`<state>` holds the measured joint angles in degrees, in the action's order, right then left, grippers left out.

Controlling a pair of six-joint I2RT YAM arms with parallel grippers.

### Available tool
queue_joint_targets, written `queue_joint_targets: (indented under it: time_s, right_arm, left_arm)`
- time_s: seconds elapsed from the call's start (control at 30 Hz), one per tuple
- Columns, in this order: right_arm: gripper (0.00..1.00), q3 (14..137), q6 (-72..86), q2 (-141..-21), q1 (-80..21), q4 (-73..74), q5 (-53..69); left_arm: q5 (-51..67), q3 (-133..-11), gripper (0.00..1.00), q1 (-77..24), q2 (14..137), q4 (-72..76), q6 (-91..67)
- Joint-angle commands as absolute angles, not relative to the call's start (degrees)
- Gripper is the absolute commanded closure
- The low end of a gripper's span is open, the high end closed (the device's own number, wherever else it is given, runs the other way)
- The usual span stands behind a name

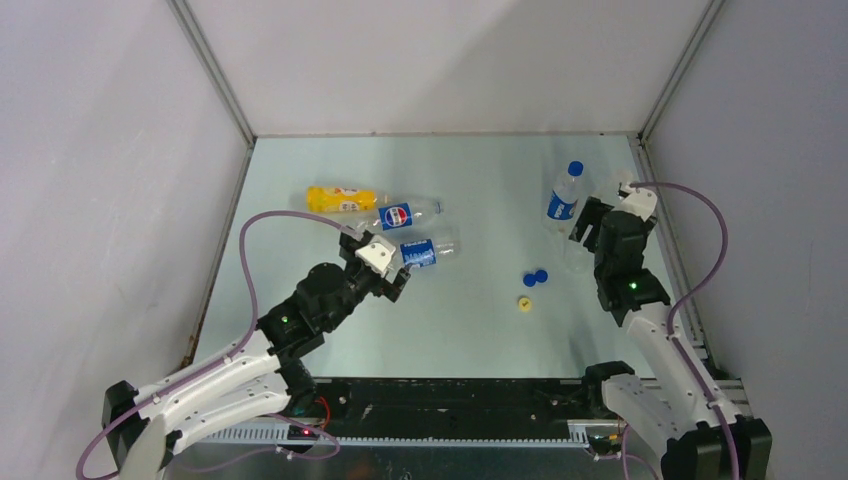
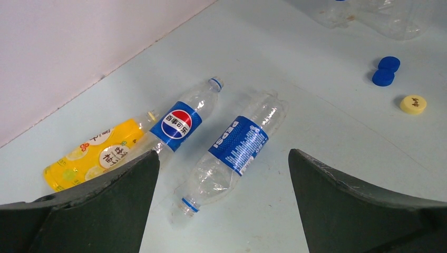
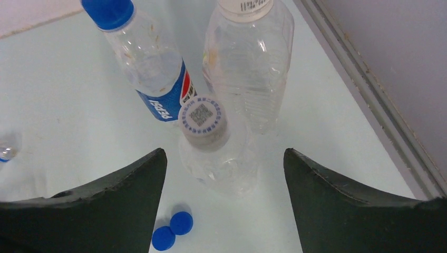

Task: Screw on the bottle caps

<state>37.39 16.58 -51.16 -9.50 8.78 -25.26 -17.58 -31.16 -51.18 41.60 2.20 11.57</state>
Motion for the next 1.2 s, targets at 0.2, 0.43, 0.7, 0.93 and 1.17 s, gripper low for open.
queue_joint_targets:
  time_s: [0.2,0.43,0.7,0.93,1.17]
  right_arm:
    - [0.09,37.8,16.5,-38.9,-9.2,11.5,-23.3]
    - [0.08,38.4,16.4,-31.4,-9.2,16.4,-22.2]
    - [0.01,39.3,15.1,-20.0,-9.2,22.4,-19.5]
    - [0.01,39.1,7.4,-4.6,-9.3,23.7,-7.2]
    - [0.01,43.2,13.7,3.3,-9.3,31.3,-15.3]
  left_arm:
    - [-18.4,-30.3,0.00,-50.9,38.4,3.1,10.3]
    - [-18.7,-29.9,0.00,-50.8,33.8,0.7,8.7]
    - [-21.6,-28.2,0.00,-50.9,23.1,-1.5,7.7]
    - [-28.4,-30.0,0.00,-50.8,12.0,-9.2,7.2]
    - [-34.2,-32.0,0.00,-50.8,0.6,-14.7,6.7]
